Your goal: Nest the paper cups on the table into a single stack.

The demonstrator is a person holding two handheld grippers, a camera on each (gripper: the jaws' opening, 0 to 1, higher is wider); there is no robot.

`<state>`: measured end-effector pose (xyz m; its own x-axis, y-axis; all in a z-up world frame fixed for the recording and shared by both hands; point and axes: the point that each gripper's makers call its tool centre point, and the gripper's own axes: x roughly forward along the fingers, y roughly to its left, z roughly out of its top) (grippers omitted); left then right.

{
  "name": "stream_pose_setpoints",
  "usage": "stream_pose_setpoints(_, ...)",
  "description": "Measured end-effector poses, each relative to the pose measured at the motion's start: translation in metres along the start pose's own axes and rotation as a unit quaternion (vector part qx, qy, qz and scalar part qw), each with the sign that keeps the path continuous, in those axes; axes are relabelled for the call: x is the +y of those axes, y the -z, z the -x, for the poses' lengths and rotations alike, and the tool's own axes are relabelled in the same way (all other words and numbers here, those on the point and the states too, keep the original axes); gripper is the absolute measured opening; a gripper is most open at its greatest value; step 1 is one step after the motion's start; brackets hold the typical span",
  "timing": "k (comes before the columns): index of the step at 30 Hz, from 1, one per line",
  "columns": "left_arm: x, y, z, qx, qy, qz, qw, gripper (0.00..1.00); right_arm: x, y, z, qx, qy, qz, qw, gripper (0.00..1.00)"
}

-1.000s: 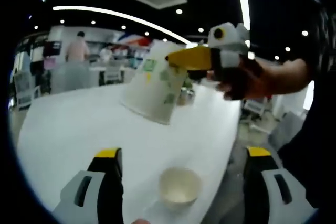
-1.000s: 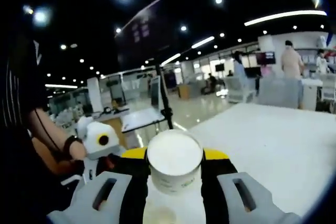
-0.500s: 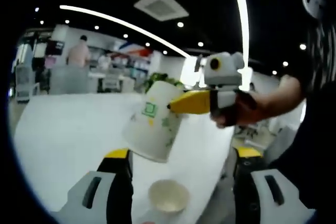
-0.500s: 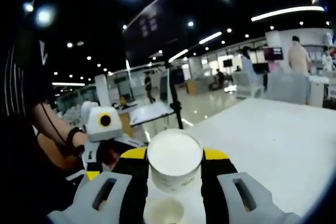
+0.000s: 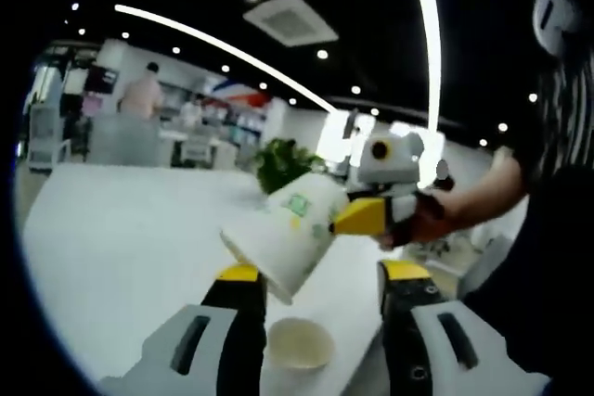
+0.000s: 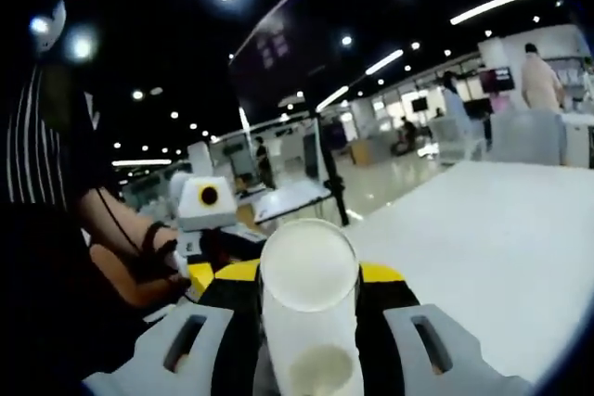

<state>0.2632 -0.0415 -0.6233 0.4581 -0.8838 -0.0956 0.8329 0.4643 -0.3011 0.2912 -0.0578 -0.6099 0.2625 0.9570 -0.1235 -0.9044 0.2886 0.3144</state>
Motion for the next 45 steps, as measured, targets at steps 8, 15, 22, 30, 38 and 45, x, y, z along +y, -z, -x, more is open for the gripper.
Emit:
stream_pose_setpoints(8, 0.0, -0.006, 0.0, -0.003, 0.012, 0.007, 0.9999, 0.28, -0.004, -0.003, 0.008, -0.029, -0.018, -0.059, 0.9977, 0.35)
stream_pose_setpoints(15, -0.002, -0.009, -0.002, -0.001, 0.018, 0.011, 0.9998, 0.25, -0.003, 0.002, 0.011, -0.025, -0.024, -0.073, 0.9968, 0.35)
stream_pose_setpoints(22, -0.005, -0.012, -0.002, -0.002, 0.023, 0.009, 0.9997, 0.21, -0.001, 0.012, 0.015, -0.024, -0.035, -0.078, 0.996, 0.35)
stream_pose_setpoints(30, -0.008, -0.016, 0.0, -0.004, 0.029, 0.013, 0.9995, 0.11, 0.003, 0.014, 0.017, -0.041, -0.054, -0.112, 0.9914, 0.35)
stream_pose_setpoints(38, -0.012, -0.018, -0.001, -0.003, 0.039, 0.021, 0.999, 0.06, 0.005, 0.019, 0.018, -0.03, -0.064, -0.104, 0.992, 0.36)
stream_pose_setpoints(45, -0.023, -0.014, -0.005, 0.016, 0.066, 0.009, 0.9977, 0.0, -0.002, 0.024, 0.021, -0.035, -0.062, -0.107, 0.9917, 0.35)
